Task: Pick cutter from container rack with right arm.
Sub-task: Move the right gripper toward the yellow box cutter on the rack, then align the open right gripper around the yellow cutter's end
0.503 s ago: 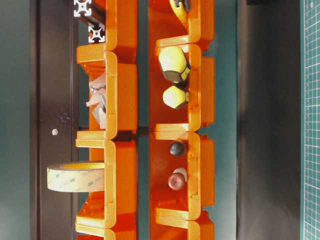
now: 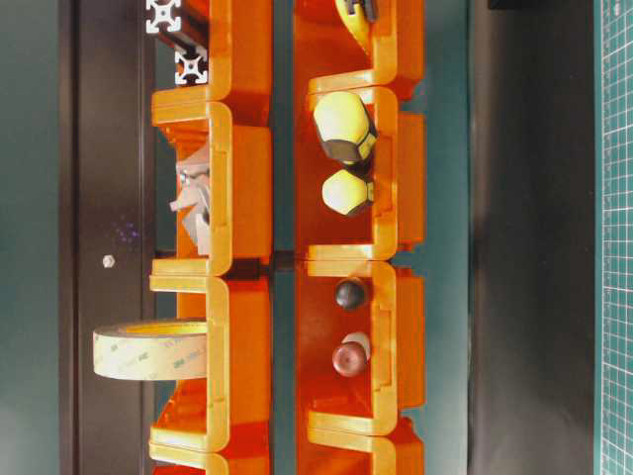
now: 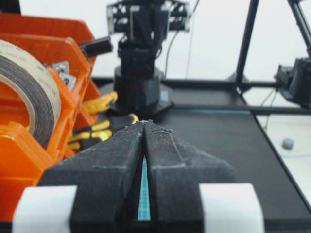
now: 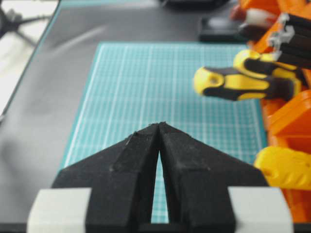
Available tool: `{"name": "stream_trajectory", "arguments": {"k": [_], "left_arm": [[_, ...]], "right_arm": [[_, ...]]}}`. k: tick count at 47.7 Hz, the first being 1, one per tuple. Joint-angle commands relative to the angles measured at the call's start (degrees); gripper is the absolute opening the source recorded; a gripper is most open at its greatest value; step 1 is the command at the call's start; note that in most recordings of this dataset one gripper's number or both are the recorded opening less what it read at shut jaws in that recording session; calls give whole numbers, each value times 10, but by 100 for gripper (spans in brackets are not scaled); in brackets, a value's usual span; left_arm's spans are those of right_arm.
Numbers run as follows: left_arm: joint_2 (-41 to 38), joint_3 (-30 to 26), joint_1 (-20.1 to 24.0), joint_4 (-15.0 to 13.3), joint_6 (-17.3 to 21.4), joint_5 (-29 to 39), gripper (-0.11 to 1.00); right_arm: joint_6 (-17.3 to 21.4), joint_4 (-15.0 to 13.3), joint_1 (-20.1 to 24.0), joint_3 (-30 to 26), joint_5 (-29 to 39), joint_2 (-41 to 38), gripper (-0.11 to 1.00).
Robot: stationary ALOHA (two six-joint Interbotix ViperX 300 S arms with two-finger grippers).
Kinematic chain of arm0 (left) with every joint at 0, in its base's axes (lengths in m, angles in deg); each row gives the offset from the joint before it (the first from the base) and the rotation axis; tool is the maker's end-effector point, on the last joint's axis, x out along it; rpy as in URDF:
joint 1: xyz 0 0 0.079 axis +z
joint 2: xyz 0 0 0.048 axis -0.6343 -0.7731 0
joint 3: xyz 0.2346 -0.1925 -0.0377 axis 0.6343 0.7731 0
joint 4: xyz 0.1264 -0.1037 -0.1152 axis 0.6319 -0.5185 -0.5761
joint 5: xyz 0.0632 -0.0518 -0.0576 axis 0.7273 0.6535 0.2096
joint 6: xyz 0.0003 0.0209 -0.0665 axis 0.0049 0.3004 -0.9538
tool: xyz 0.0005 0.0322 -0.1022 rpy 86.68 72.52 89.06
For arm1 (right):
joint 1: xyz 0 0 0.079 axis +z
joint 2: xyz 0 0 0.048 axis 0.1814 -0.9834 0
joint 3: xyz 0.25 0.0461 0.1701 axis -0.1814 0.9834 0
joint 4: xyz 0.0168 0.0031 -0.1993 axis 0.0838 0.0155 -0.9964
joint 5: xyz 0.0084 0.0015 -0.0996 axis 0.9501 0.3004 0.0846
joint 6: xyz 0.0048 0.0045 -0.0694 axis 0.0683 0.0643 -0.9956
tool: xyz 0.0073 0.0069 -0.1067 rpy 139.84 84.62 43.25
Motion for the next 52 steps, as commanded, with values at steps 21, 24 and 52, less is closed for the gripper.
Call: {"name": "stream_trajectory", "arguments": {"k": [21,24,52], "left_arm": [[2,-26,-5,3,-16,35,0],[4,-26,-6,3,-19,39,0],[4,-26,-4,3,-21,47,0]], "right_arm": [[5,-104,91,-226,321,-120,0],[5,-143,98,-234,337,-141,0],[137,-457,207,-250,546,-267,0]]}}
